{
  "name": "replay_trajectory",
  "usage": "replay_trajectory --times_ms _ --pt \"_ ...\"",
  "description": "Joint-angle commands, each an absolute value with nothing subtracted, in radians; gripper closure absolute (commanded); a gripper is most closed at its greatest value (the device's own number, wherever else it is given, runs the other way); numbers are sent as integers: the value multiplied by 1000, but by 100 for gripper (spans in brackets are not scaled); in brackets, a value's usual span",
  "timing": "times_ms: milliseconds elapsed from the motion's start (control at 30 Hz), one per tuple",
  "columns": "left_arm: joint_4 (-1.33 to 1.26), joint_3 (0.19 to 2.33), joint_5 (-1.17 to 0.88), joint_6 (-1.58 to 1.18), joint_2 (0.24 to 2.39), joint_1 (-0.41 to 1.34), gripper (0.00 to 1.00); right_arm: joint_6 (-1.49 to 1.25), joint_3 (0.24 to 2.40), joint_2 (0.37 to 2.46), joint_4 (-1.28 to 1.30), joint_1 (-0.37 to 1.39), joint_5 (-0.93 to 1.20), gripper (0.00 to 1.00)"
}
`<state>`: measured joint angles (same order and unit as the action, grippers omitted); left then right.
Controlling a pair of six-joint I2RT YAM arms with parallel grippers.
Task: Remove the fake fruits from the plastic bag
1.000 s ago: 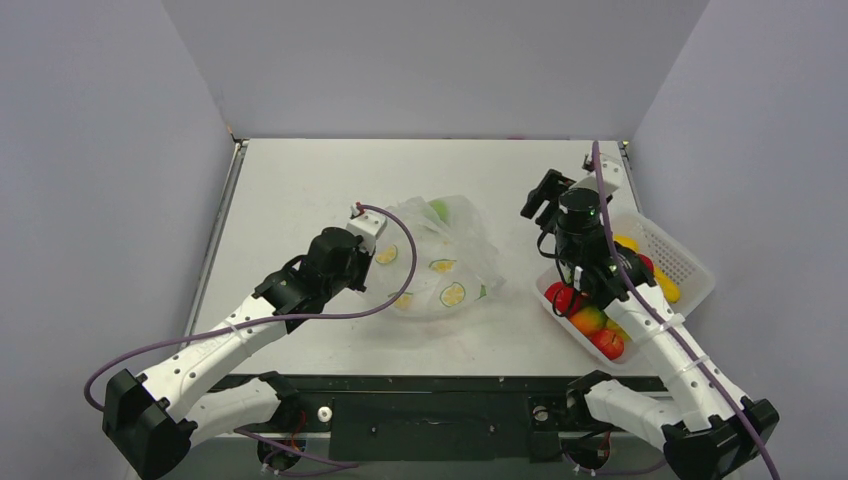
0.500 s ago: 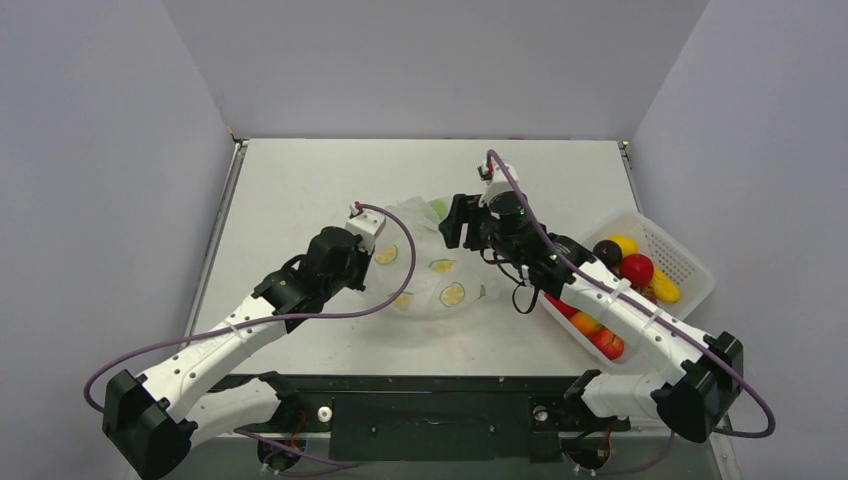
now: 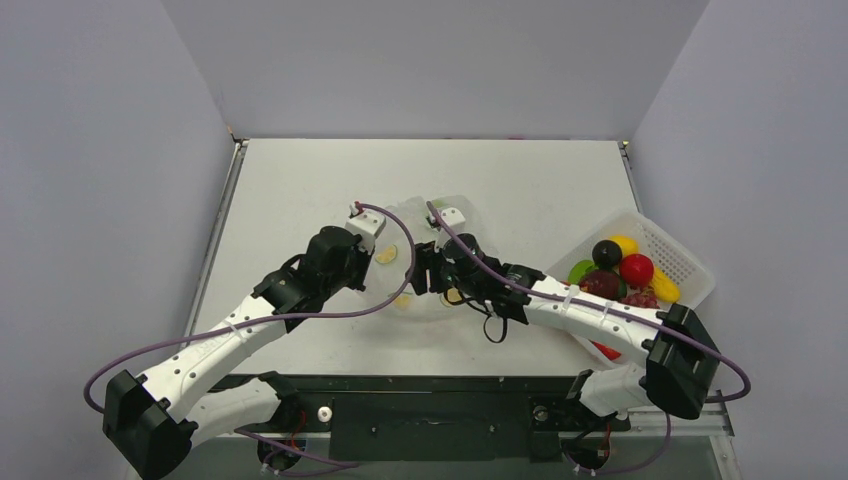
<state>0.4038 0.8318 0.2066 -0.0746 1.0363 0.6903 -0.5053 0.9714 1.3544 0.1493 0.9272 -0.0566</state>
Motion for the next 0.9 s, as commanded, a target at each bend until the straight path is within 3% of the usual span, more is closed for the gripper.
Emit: replay_trajectory --times_ms 0,200,500,867 --pt "355 873 183 -88 1017 677 100 -460 892 1390 -49 944 -116 47" --pt "330 857 152 -92 987 672 100 -472 867 1522 -118 955 -214 57" --pt "313 847 91 -88 960 670 100 -468 1020 1647 19 955 -545 56" --pt "288 825 -81 -67 935 674 100 -595 1053 1702 -102 905 -606 53"
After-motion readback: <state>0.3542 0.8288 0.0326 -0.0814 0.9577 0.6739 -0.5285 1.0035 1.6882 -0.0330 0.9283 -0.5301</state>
